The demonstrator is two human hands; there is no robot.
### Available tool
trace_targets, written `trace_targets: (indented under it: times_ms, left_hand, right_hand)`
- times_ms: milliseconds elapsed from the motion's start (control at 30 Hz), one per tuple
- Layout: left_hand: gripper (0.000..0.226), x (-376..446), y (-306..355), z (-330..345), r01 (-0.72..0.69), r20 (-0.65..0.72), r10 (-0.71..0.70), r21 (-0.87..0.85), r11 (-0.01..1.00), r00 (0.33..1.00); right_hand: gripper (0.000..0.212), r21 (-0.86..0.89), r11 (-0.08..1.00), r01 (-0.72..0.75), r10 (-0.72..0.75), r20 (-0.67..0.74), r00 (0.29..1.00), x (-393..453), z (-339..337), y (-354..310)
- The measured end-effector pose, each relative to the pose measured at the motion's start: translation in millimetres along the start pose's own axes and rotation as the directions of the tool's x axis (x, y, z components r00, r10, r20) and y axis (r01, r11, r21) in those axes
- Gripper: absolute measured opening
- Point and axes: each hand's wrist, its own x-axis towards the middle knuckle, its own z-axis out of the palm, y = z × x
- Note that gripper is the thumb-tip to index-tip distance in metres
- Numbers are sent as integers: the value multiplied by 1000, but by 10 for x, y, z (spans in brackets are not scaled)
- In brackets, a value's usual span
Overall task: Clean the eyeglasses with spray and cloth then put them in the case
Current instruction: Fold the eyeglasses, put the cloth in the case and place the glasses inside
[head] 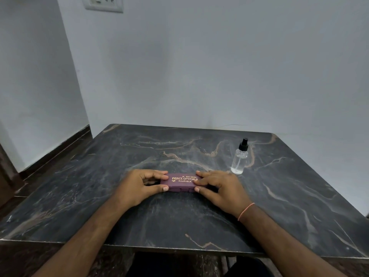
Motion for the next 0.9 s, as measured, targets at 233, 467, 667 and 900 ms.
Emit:
trace_targets:
  times_ms: [233,467,667,900]
  left_hand:
    - [38,-9,4,2,-8,-9,8,-8,1000,1000]
    - [38,-23,18,4,8,-7,-8,-14,1000,1000]
    - [40,-22,55,9,30,7,-30,1,1000,1000]
    - [42,-11,47,-2,-45,23,41,209,977,999]
  right_hand:
    - [28,-5,1000,-1,1,6,1000,-7,-12,-18]
    - [28,-19,1000,6,-6,6,1000,4,-1,-14]
    - [27,-64,998,18,-17,22,1000,5,1,-20]
    - [27,-44,999,-22,22,10,1000,5,-23,-21]
